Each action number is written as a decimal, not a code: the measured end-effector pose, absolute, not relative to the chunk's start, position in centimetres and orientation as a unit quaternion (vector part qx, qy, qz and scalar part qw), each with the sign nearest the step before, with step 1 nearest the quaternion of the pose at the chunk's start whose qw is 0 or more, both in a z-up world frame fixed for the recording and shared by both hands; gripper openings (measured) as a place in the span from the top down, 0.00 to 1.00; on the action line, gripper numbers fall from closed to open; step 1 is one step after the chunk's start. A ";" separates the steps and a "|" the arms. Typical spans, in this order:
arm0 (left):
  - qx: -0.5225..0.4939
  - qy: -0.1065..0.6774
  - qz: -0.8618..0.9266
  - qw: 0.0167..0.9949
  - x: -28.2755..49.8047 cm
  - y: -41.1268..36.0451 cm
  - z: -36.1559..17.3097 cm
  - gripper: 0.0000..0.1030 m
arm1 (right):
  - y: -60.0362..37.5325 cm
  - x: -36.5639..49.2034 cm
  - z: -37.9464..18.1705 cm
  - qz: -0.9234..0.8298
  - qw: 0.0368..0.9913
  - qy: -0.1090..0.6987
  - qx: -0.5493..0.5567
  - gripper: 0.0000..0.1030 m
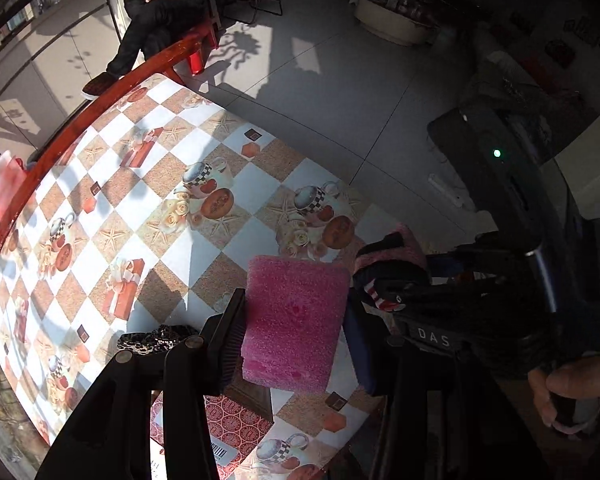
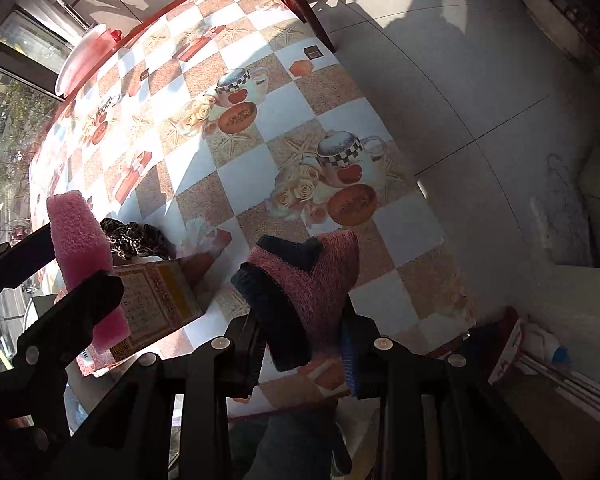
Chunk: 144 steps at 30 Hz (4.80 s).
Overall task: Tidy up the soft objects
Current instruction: 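Lift the pink sponge and pink hat and carry both over the white box, then lower the sponge and hat into the white box and open both grippers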
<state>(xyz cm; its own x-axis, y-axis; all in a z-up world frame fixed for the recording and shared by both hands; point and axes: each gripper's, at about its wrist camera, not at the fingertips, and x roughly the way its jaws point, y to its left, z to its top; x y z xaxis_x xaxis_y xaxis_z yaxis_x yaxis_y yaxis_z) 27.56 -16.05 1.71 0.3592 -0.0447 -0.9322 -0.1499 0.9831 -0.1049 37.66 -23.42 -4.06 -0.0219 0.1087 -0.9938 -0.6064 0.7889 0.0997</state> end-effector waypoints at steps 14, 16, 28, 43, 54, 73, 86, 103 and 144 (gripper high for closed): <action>-0.048 0.586 -0.034 0.808 18.8 -20.2 1.0 0.51 | -26.2 32.5 -5.4 0.262 0.653 0.679 -0.208 0.68; -0.053 0.590 -0.028 0.805 17.3 -19.9 0.7 0.51 | -25.8 31.2 -5.7 0.274 0.645 0.680 -0.215 0.68; -0.100 0.596 0.056 0.794 8.8 -16.6 -0.6 0.51 | -21.8 22.9 -6.1 0.362 0.583 0.668 -0.288 0.68; -0.195 0.546 0.238 0.779 -0.9 -10.2 0.8 0.51 | -16.5 15.1 -4.2 0.456 0.526 0.614 -0.373 0.68; -0.276 0.507 0.353 0.736 -7.4 -7.2 0.5 0.51 | -10.8 8.7 -1.8 0.532 0.487 0.571 -0.392 0.68; -0.349 0.483 0.471 0.651 -15.1 -6.2 -1.3 0.51 | -7.1 0.1 -1.5 0.593 0.429 0.524 -0.436 0.68; -0.357 0.478 0.479 0.644 -15.9 -6.1 -1.4 0.51 | -6.6 -0.9 -2.0 0.594 0.419 0.523 -0.446 0.68; -0.378 0.465 0.502 0.623 -18.5 -5.6 -1.9 0.51 | -6.0 -1.9 -2.0 0.604 0.411 0.508 -0.456 0.68; -0.399 0.474 0.524 0.585 -18.5 -0.1 -5.1 0.51 | 3.1 -5.1 -3.3 0.610 0.411 0.497 -0.460 0.67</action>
<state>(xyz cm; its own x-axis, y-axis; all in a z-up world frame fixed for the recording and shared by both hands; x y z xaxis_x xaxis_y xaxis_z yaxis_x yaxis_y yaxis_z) -18.45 -0.07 -5.14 0.0029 0.2344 -0.9721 -0.9908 0.1325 0.0290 -5.12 3.11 -3.31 -0.2386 0.0437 -0.9701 -0.9588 -0.1692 0.2282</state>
